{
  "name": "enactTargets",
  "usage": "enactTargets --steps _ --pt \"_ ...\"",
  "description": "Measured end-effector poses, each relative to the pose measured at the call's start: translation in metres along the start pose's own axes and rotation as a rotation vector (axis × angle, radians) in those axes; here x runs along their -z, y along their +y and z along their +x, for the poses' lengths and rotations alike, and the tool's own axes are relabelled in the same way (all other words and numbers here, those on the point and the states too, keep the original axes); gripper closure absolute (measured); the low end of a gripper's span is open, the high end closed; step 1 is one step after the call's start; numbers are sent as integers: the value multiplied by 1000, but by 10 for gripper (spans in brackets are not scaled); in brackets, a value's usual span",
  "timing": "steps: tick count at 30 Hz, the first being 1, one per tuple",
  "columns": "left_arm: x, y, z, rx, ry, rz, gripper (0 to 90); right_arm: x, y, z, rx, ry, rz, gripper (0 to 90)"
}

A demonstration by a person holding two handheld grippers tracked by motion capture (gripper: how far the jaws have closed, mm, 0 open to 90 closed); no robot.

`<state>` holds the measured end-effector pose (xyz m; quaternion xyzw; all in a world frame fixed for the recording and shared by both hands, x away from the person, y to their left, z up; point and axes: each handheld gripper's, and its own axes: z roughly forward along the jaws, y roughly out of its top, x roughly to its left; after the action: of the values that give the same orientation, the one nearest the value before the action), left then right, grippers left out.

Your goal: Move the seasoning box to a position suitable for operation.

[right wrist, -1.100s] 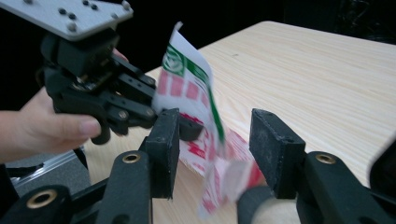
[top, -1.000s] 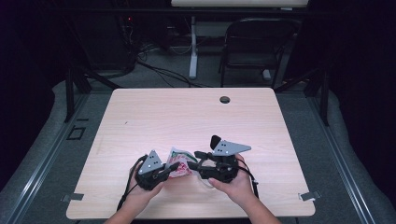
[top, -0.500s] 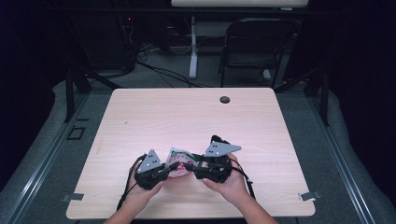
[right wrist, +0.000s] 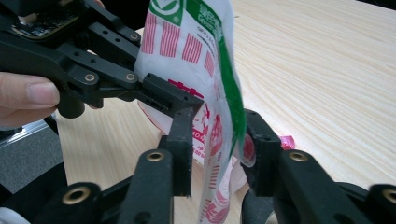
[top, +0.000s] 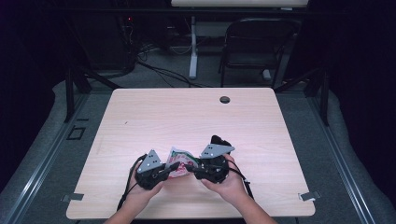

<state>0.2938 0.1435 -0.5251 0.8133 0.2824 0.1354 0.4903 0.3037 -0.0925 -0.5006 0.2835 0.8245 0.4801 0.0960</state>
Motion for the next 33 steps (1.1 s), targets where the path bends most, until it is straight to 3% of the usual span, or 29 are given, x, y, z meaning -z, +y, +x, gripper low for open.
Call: enactTargets --steps 18,33 --pt "1 0 0 -9 7 9 900 -1 0 -6 -31 16 15 858" --pt "4 -1 3 0 5 -13 856 -4 5 -9 -37 38 43 892"
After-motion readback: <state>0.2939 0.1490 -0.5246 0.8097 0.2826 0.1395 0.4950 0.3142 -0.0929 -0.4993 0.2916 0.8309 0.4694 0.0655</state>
